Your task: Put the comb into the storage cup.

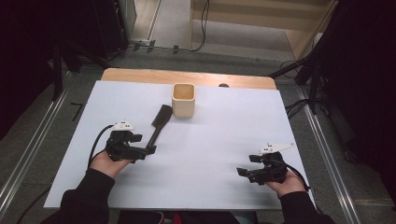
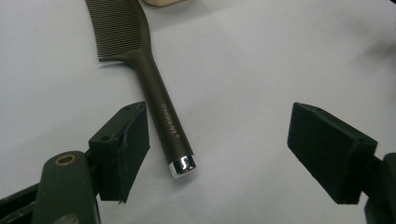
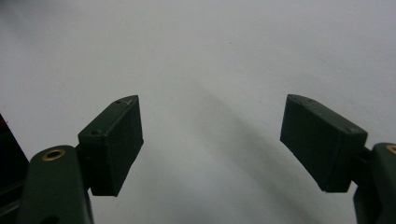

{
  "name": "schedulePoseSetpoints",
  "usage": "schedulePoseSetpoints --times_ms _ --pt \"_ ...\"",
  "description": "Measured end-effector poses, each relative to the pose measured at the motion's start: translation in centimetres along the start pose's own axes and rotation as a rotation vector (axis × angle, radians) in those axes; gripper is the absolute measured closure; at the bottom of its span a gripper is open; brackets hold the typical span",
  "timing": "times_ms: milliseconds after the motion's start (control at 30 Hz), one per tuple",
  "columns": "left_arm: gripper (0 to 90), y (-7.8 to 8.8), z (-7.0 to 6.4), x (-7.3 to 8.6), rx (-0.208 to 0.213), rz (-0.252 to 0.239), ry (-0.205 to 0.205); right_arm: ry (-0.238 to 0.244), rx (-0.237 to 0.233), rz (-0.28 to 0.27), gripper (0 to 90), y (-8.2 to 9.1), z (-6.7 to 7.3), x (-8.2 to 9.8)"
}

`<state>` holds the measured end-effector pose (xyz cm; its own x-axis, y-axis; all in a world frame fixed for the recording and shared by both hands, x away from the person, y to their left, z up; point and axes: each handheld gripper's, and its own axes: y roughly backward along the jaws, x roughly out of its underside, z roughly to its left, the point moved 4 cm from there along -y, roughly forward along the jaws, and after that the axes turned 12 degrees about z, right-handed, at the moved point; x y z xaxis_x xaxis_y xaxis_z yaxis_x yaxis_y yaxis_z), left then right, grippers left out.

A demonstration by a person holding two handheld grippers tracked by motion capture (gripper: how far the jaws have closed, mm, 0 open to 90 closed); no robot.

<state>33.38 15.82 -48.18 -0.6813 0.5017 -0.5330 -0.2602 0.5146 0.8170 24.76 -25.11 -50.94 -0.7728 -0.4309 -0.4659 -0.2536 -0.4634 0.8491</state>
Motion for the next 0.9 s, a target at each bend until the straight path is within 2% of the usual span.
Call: schedulePoseSetpoints --times_ms 333,567,767,900 --pt "21.6 -0.9 0.7 -1.3 -0.026 0.004 0.017 -0.021 0.012 -0.003 19.4 0.4 -0.2 0.8" --pt "21.8 -1.0 1.2 -2.3 -0.042 -0.015 0.038 -0.025 0.012 -0.002 19.4 0.5 -0.2 1.0" --pt "22.2 -1.3 1.2 -3.0 -0.059 -0.015 0.034 -0.022 0.012 0.001 19.4 0.5 -0.2 1.0" --pt "22.2 -1.5 1.4 -3.6 -0.062 -0.025 0.059 -0.022 0.012 0.001 19.4 0.5 -0.2 1.0"
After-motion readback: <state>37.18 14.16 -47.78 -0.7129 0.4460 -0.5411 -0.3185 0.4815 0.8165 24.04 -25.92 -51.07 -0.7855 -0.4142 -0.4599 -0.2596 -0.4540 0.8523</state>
